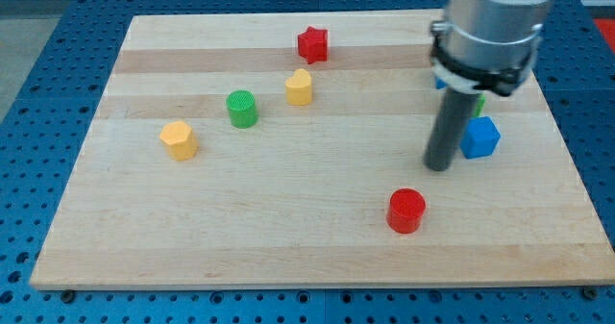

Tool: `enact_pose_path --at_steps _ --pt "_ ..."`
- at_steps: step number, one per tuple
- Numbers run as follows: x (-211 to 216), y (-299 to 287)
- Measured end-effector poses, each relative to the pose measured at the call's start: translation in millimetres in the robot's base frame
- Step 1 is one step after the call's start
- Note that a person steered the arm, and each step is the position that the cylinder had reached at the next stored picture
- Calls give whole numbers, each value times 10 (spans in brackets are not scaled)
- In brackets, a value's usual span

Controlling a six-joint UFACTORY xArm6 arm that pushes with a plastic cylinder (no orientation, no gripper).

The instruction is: Place the green circle on top of the blue triangle

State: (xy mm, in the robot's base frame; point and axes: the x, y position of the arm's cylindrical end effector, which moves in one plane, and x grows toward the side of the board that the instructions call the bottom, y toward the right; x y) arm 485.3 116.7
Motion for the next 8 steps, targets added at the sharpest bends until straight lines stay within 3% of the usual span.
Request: enact_pose_path --at_steps 3,4,5,6,8 --pt "560 -2600" --pt "335 -3545" --pt "-375 -3856" --pt "-709 -3512" --pt "-709 -2795"
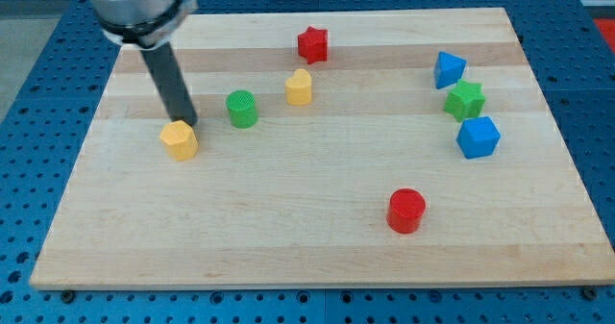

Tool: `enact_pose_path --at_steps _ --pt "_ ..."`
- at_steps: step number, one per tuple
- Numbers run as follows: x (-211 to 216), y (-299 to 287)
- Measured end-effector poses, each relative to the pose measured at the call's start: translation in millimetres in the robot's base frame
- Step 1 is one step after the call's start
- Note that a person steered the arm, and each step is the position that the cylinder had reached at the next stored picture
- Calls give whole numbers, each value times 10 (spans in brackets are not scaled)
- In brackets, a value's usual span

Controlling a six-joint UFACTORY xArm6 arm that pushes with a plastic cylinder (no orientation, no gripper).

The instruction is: Place the green circle on top of the blue triangle

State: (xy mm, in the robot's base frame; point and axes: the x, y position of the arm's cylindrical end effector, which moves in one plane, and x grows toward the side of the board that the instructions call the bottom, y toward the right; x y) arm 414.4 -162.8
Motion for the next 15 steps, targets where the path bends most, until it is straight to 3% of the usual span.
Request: enact_pose_path --at_steps 3,10,13,15 --pt "-1 683" --pt "-965 1256" --pt "-881 1526" --pt "-1049 2051"
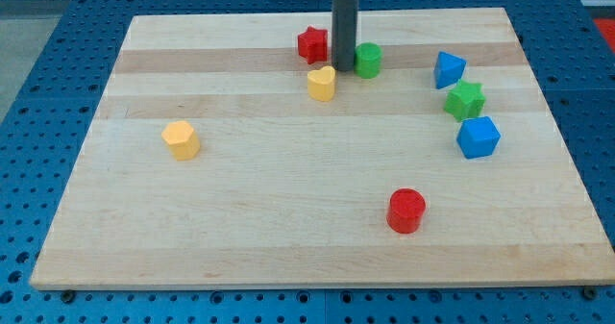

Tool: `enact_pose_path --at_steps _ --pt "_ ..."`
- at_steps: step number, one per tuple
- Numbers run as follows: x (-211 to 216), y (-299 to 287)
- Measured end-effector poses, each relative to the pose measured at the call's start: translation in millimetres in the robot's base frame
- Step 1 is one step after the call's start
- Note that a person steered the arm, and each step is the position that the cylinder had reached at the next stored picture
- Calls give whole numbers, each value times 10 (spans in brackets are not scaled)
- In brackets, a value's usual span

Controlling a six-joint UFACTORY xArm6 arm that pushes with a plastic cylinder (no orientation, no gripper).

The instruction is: Place the green circle on top of the blue triangle

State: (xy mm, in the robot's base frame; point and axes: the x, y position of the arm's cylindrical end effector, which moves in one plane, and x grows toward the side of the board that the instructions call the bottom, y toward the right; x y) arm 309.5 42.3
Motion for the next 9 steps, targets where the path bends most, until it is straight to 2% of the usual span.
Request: enact_pose_path --at_steps 2,4,6,8,9 --pt "-76 281" --pt "205 288" --pt "-56 748" --pt "-152 492" --pt "-298 579"
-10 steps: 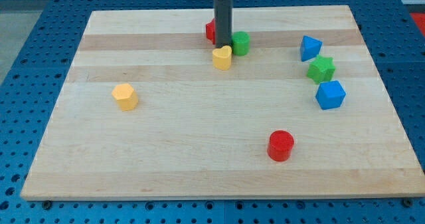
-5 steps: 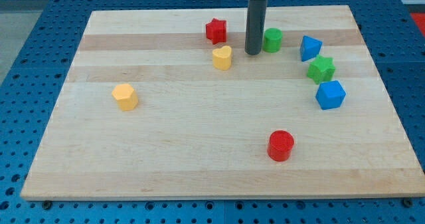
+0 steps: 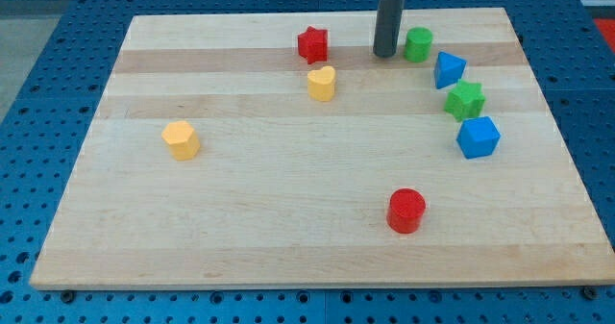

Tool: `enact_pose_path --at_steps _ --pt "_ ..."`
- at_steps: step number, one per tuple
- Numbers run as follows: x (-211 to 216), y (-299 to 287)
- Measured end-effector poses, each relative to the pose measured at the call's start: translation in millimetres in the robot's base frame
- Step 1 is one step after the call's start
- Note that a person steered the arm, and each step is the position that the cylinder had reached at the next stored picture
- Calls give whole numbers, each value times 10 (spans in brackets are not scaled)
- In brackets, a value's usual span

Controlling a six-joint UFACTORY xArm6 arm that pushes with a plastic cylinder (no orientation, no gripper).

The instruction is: Place the green circle on top of the blue triangle

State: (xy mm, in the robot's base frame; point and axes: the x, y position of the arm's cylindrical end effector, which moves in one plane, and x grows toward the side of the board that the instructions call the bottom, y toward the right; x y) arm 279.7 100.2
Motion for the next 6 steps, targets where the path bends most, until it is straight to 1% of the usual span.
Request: enact_pose_path --at_steps 2,6 --pt "-92 363" --pt "-59 593"
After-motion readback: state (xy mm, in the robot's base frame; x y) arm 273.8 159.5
